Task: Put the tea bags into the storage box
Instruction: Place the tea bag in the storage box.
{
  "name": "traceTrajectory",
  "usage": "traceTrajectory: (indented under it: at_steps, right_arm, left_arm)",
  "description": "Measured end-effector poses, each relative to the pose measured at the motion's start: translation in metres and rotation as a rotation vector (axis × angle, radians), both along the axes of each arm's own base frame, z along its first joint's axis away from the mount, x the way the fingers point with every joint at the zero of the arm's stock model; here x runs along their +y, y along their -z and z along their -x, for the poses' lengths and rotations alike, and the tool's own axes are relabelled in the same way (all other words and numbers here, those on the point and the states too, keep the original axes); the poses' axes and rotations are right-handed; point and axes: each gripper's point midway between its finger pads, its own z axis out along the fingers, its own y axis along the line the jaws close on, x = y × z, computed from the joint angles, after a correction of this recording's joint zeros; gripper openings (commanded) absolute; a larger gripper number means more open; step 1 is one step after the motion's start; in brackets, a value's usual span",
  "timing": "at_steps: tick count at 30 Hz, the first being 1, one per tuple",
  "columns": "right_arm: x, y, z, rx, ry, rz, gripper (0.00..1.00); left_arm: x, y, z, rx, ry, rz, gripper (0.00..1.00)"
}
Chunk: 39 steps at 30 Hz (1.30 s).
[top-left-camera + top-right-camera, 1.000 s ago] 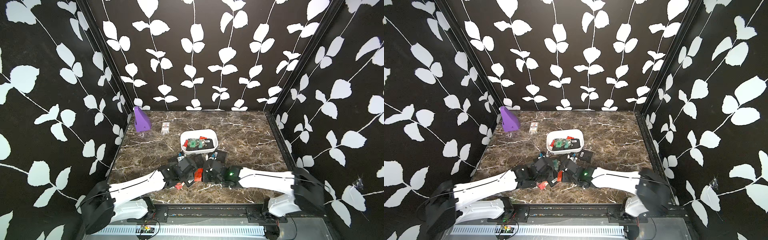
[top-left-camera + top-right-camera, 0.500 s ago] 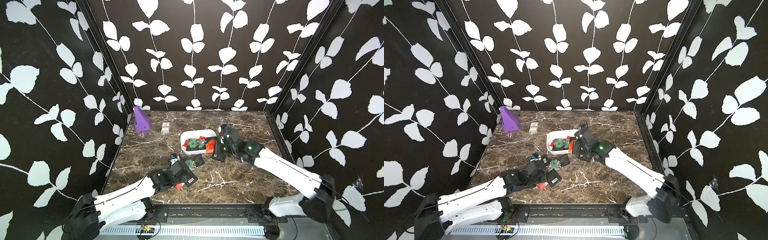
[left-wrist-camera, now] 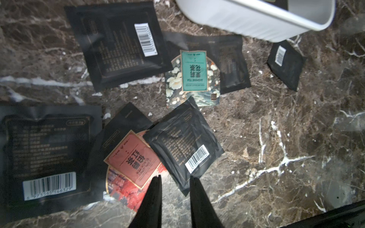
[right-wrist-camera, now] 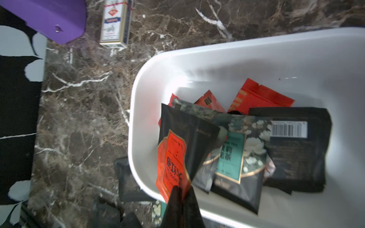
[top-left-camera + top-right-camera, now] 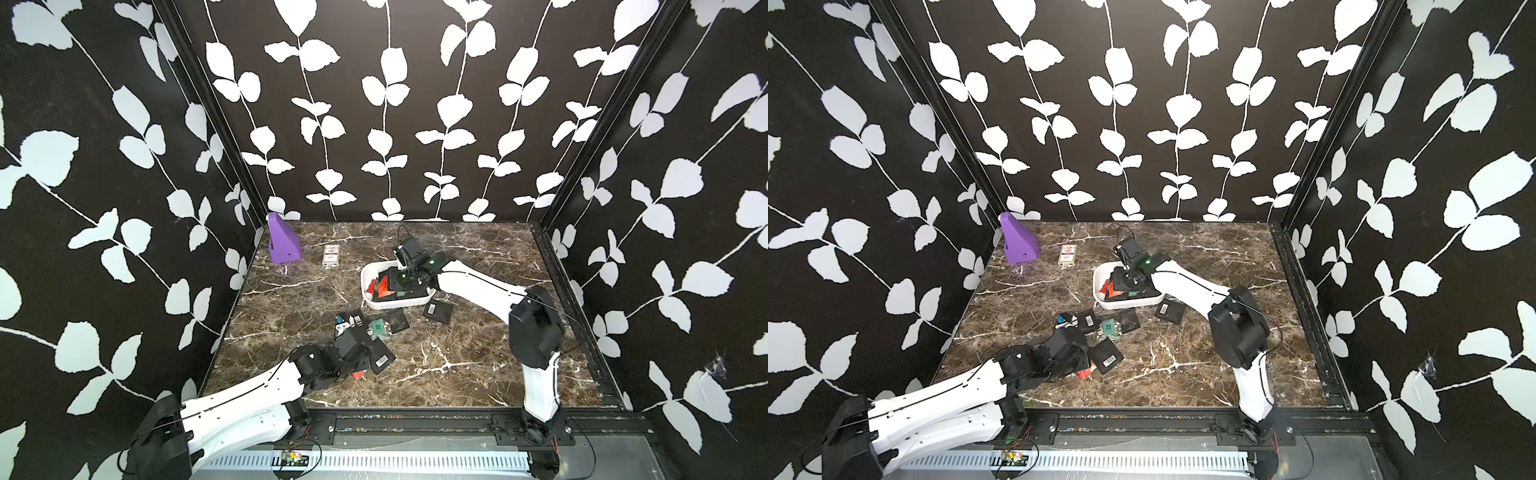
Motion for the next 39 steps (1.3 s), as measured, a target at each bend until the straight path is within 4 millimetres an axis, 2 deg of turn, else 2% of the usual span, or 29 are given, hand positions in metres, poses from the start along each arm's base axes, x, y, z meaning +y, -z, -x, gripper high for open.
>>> traceTrajectory:
  at_steps: [5,7,10,11,14,17,19,23,24,26,28,30,34,36,39]
  right_arm:
    - [0.005,0.011,-0.013,0.002,0.028,0.018,0.00]
    - [0.004,0.011,-0.016,-0.002,0.037,0.024,0.10]
    - [-0.002,0.010,-0.018,-0.006,0.048,0.052,0.34]
    - [-0.004,0.010,-0.018,-0.008,0.051,0.063,0.40]
    - [-0.016,0.009,-0.017,-0.016,0.053,0.116,0.43]
    - [-0.030,-0.006,-0.012,-0.044,0.051,0.145,0.45]
    - [-0.044,-0.027,0.001,-0.070,0.050,0.135,0.45]
    - [-0.076,-0.076,0.044,-0.134,0.055,0.040,0.46]
    - [-0.084,-0.085,0.056,-0.151,0.061,0.003,0.46]
    - [-0.095,-0.089,0.081,-0.158,0.063,-0.040,0.46]
    - [-0.096,-0.079,0.108,-0.135,0.047,-0.064,0.46]
    - [-0.093,-0.057,0.132,-0.095,0.027,-0.069,0.46]
    - [-0.088,0.002,0.177,0.024,-0.002,-0.036,0.46]
    - [-0.086,0.021,0.188,0.064,-0.002,-0.021,0.46]
    - [-0.072,0.037,0.194,0.092,-0.009,-0.029,0.46]
  left_arm:
    - [-0.002,0.001,0.002,0.010,0.007,0.007,0.21]
    - [-0.002,0.001,0.002,0.011,0.008,0.010,0.18]
    - [-0.004,0.000,0.002,0.011,0.010,0.015,0.16]
    - [-0.004,0.000,0.002,0.011,0.011,0.015,0.16]
    - [-0.003,0.001,0.002,0.013,0.014,0.008,0.13]
    - [-0.003,0.002,0.002,0.013,0.020,-0.002,0.11]
    - [-0.004,0.002,0.001,0.012,0.024,-0.010,0.08]
    - [-0.010,-0.002,-0.004,0.008,0.034,-0.016,0.05]
    - [-0.012,-0.002,-0.005,0.008,0.035,-0.016,0.04]
    - [-0.014,-0.001,-0.008,0.012,0.031,-0.018,0.01]
    - [-0.017,0.003,-0.010,0.026,0.029,-0.018,0.00]
    - [-0.017,0.008,-0.012,0.043,0.022,-0.025,0.00]
    - [-0.016,0.018,-0.016,0.077,0.006,-0.032,0.00]
    - [-0.017,0.018,-0.018,0.079,0.000,-0.023,0.00]
    - [-0.019,0.018,-0.022,0.080,-0.011,-0.001,0.00]
